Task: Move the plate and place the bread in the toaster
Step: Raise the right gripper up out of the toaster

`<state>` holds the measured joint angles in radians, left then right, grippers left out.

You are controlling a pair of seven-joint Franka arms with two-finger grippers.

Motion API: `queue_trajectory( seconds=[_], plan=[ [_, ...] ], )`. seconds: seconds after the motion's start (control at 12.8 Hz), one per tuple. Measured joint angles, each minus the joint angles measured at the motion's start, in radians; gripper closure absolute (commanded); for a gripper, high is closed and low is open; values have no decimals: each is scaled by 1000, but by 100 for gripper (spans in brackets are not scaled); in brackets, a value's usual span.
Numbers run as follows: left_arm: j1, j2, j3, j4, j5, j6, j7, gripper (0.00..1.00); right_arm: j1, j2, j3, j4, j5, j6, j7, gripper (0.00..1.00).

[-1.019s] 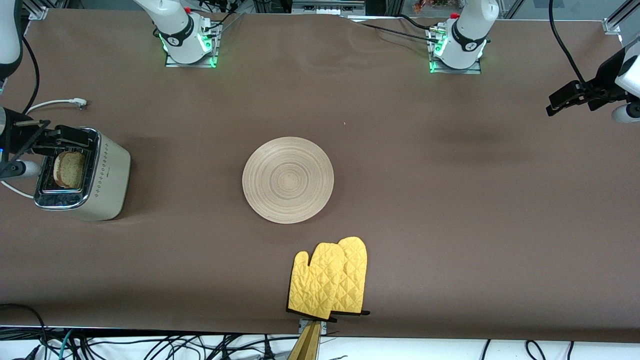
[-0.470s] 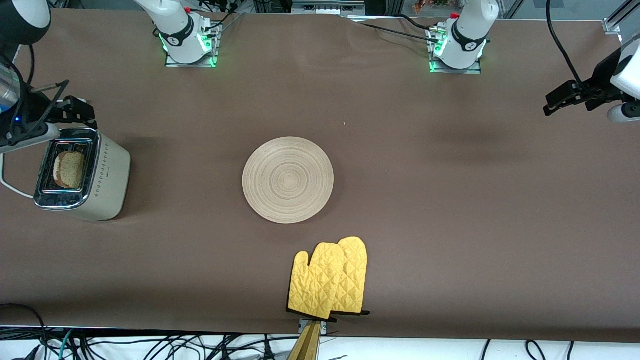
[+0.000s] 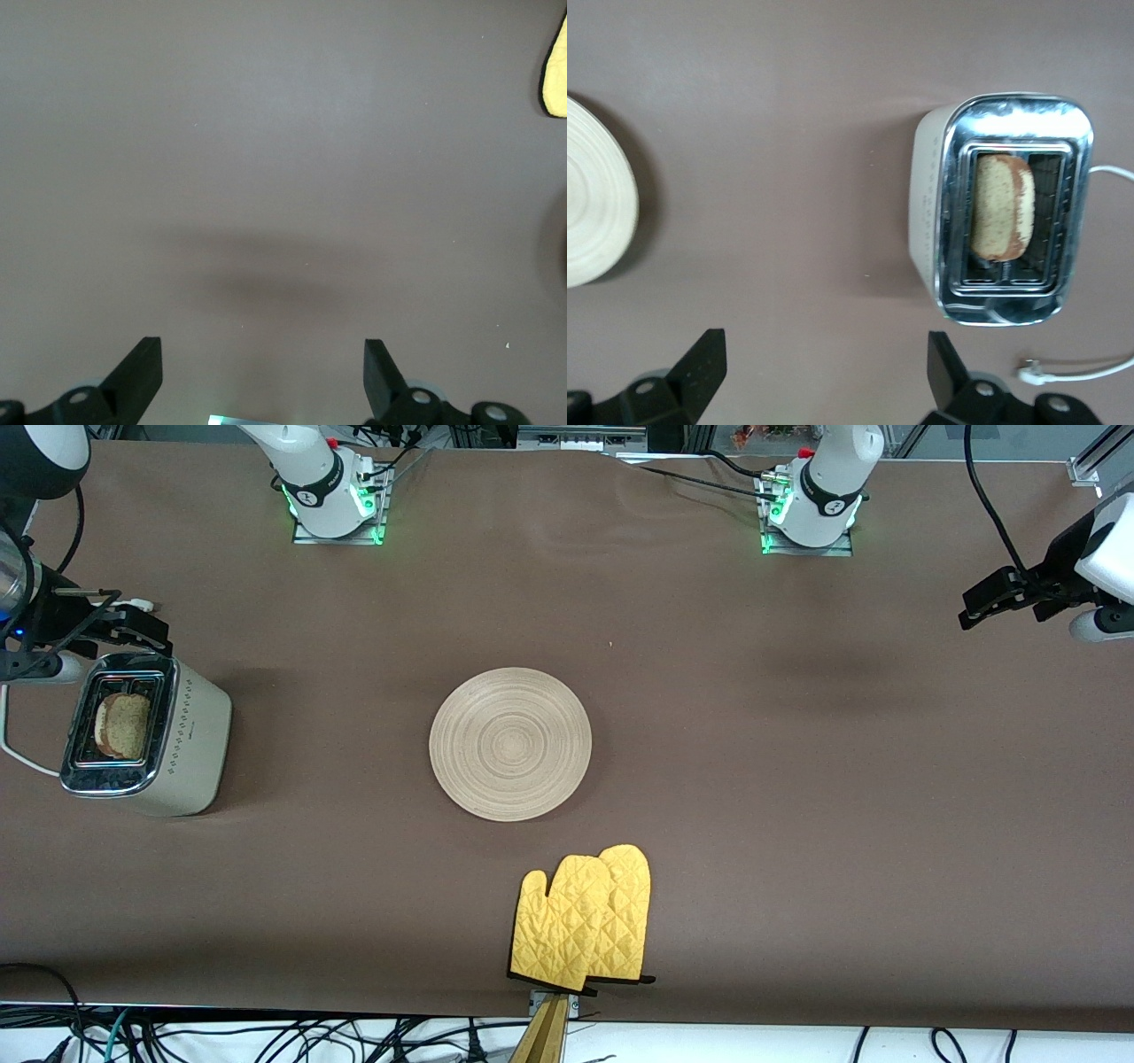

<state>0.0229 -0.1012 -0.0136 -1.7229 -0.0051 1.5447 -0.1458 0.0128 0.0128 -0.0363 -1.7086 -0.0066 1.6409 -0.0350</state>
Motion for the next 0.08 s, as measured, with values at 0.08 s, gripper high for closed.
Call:
queue_trajectory(
  seconds=[0.08],
  plan=[
    [0,0,0,0,0,-1,0,0,-1,0,-5,0,29,1,5,0]
  ],
)
